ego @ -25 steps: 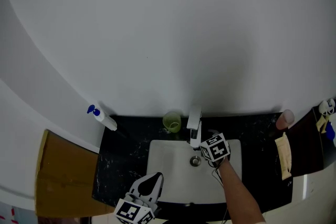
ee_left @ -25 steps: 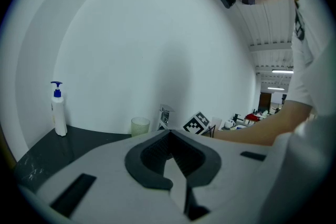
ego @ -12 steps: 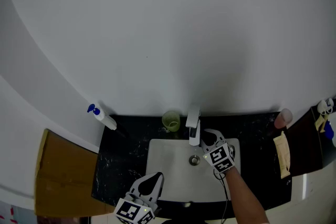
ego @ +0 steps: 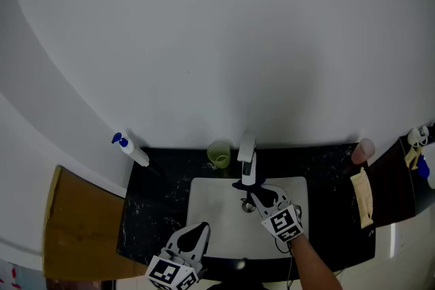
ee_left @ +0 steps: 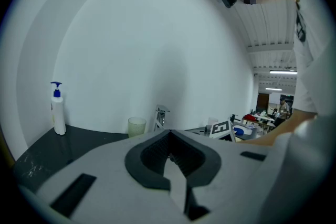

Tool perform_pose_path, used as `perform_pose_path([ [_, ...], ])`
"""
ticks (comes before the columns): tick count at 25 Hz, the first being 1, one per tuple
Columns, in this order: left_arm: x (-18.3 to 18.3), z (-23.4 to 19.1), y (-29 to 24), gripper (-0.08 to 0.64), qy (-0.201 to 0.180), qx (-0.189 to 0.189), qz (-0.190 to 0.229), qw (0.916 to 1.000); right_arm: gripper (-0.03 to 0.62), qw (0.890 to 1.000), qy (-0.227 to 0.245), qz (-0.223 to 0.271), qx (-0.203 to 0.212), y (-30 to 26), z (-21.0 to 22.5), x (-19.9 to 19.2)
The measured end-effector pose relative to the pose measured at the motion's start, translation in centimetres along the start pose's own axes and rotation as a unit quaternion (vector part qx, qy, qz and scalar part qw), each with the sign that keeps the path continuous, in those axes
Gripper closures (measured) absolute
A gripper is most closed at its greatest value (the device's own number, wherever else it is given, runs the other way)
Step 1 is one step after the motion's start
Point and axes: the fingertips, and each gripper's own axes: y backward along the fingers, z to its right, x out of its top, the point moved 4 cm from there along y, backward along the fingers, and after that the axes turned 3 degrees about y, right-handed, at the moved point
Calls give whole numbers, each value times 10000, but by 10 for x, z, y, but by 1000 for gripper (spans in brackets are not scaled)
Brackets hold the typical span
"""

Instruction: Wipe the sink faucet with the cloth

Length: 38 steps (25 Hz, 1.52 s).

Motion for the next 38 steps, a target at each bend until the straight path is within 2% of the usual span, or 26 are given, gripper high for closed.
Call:
perform_pose_path([
  [4,0,2,-1,560,-16,-39,-15,10000,534,9994,-161,144,252,4,-17,1],
  [7,1,3,-2,560,-27,-51,-27,10000,534,9986,-423,186,248,-3,-14,1],
  [11,1,2,-4,560,-41,-18,-54,10000,534,9965,-778,231,181,-18,13,-6],
  [18,-1,-7,-5,560,-19,115,-101,9999,534,9983,-579,21,-17,-46,75,-1],
  [21,0,-8,-6,560,-9,133,-91,9999,534,9972,-738,-78,-37,-56,81,-4],
  [24,1,-8,-7,560,5,129,-79,9999,534,9964,-843,-47,92,-62,69,-7],
  [28,1,-6,-6,560,-45,99,-83,9999,534,9985,-313,116,444,-58,38,6],
  [32,2,-6,1,560,-33,96,-49,9999,534,9988,-156,146,446,-39,21,6],
  [38,2,0,9,560,-30,1,17,10000,534,9987,-246,155,408,-3,0,0],
])
